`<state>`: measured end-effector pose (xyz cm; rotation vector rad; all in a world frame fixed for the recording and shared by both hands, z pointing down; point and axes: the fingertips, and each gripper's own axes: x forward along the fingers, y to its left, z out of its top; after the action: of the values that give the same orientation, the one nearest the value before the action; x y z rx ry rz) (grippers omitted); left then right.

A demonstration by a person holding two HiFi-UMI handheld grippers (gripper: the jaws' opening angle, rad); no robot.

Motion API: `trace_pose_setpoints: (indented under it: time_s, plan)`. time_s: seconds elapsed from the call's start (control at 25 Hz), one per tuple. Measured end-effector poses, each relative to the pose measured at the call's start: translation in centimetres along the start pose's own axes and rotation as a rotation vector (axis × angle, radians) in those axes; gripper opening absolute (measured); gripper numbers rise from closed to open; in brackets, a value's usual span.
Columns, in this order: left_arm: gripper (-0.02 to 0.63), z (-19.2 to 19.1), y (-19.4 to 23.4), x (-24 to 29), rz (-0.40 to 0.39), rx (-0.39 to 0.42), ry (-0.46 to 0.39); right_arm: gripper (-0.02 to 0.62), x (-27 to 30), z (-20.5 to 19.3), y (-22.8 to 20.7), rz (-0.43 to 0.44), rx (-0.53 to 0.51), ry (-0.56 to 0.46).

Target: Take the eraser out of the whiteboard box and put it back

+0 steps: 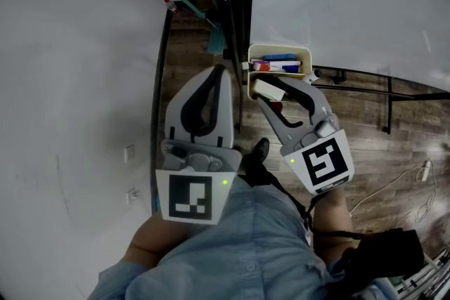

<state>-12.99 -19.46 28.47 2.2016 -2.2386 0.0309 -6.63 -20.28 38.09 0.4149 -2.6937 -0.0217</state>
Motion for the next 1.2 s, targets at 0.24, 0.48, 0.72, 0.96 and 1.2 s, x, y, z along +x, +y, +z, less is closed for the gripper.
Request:
trace_pose_setpoints:
  time_s: [0.24, 0.48, 0.72, 0.96, 1.2]
  plan:
    - [0.005, 0.7, 0.0, -1.0, 0.010, 0.007, -0.022, 0.166, -0.3, 0.1, -0.1, -0.041, 0.007, -0.010]
    - [0.005, 1.8, -0.6, -2.2, 0.017, 0.018, -0.050, 0.166, -2.6, 2.3, 0.2, -0.055, 0.017, -0.085]
    - [0.005, 3.7, -2.2, -3.4, 0.016, 0.035, -0.092, 0.127, -6.9, 6.1, -0.7, -0.126, 0.082, -0.234]
    - [0.005, 5.2, -4.3, -4.6, 0.015, 0.049, -0.136, 0.012, -12.0, 9.1, -2.7, -0.253, 0.092, -0.378]
    - [0.005, 6.2, -5.4, -5.2, 0.023, 0.075, -0.157, 0.002, -14.7, 10.6, -3.5, -0.293, 0.088, -0.456]
